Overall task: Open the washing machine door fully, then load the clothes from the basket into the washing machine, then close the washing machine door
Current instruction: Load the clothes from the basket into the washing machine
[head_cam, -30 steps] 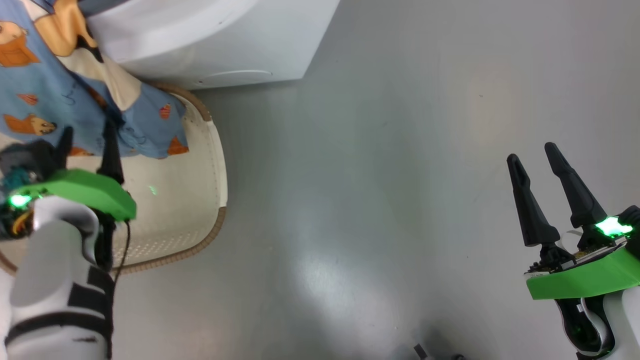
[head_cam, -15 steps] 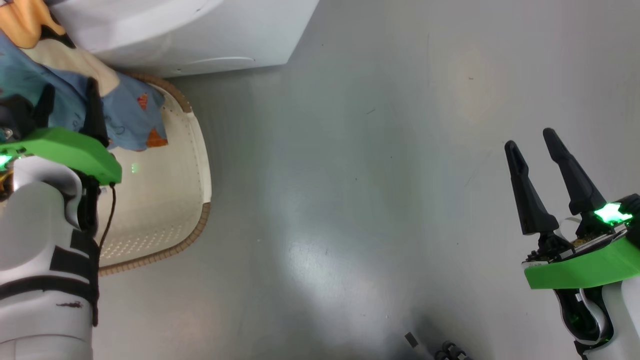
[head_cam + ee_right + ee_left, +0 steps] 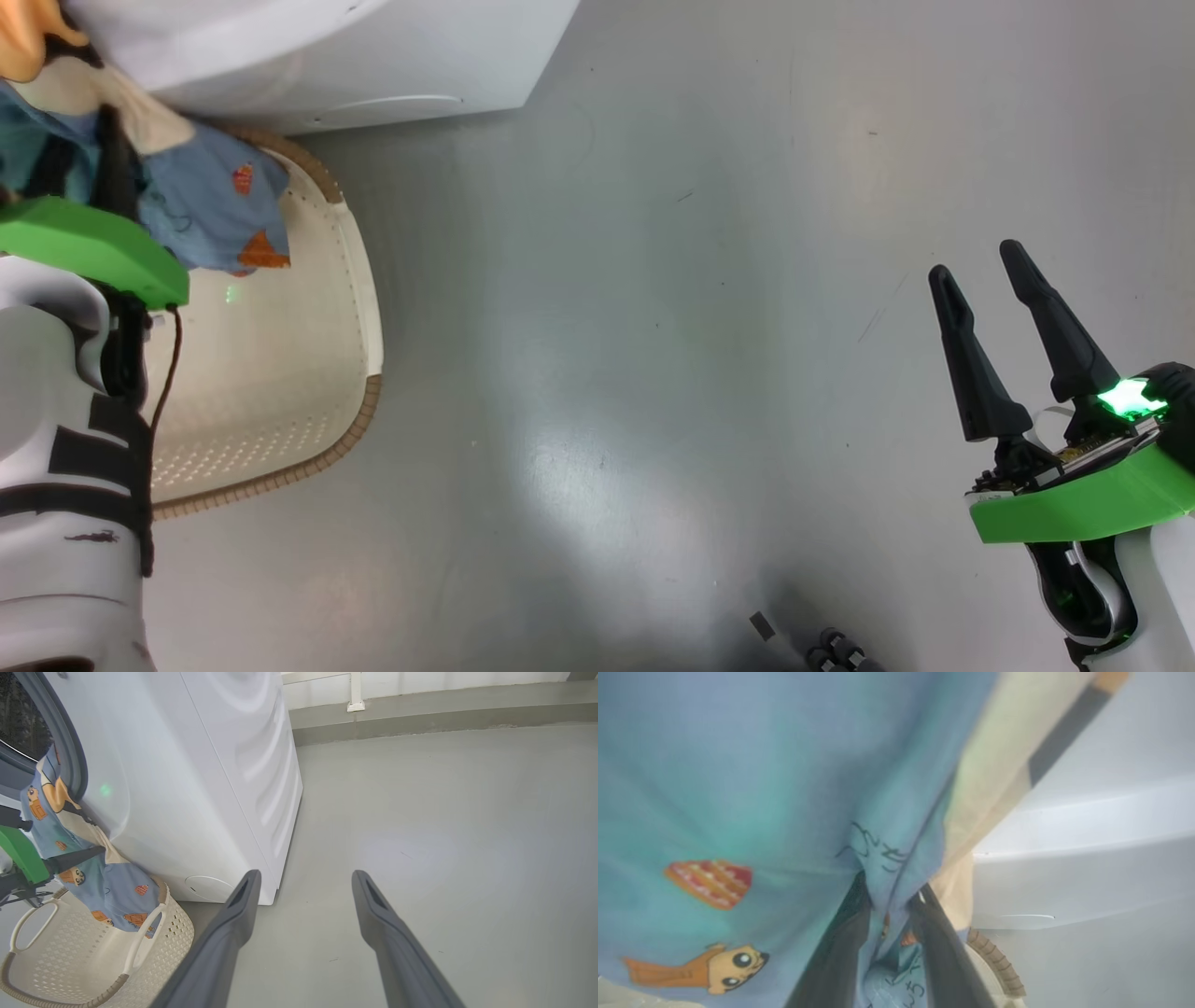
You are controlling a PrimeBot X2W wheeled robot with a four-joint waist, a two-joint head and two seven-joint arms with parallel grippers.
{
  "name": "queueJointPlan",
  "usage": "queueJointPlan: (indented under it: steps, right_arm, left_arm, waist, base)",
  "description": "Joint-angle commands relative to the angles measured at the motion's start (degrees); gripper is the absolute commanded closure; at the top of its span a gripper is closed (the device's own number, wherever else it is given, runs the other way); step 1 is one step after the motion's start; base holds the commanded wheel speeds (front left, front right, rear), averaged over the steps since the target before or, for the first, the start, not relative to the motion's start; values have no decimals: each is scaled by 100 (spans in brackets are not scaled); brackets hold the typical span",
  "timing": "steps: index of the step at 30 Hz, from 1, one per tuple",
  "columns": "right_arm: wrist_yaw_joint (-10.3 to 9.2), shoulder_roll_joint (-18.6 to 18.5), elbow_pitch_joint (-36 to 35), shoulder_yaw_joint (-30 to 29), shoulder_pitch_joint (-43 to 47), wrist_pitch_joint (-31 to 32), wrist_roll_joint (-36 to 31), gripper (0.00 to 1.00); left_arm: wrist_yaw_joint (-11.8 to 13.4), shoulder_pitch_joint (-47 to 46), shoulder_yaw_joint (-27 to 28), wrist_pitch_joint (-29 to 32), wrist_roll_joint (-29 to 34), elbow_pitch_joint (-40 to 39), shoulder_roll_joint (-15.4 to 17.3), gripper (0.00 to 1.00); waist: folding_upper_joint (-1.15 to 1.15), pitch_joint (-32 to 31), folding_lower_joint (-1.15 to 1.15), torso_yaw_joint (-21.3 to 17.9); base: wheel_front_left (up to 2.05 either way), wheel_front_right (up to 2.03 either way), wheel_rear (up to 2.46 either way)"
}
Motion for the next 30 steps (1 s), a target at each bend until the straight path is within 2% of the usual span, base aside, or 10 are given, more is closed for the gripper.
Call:
queueJointPlan:
  steps: [1, 8, 13, 18, 25, 30]
  right_arm:
    - [17, -108, -115, 58, 34, -27, -4, 0]
    - [17, -74, -133, -52, 53, -27, -19, 0]
    - [17, -55, -138, -142, 109, -27, -32, 0]
    - [17, -60, -152, -189, 140, -27, -42, 0]
    - [17, -23, -142, -199, 156, -27, -44, 0]
    - [17, 24, -121, -168, 163, -27, -29, 0]
  left_arm:
    - [27, -27, 120, -23, -61, -121, 225, 100]
    - [-30, 130, 327, -23, -207, -408, 76, 100]
    - [-125, 539, 757, -23, -451, -1331, -224, 100]
    - [-265, 949, 899, -23, -387, -2331, -426, 100]
    - [-357, 1123, 809, -23, -276, -3401, -500, 100]
    - [-398, 1028, 619, -23, -222, -3698, -504, 100]
  waist:
    - [0, -2, -1, 11]
    - [0, -74, -1, 150]
    - [0, -187, -1, 317]
    - [0, -295, -1, 458]
    - [0, -430, -1, 559]
    - [0, -497, -1, 549]
  base:
    - [0, 0, 0]
    - [0, 0, 0]
    - [0, 0, 0]
    - [0, 0, 0]
    - [0, 0, 0]
    - [0, 0, 0]
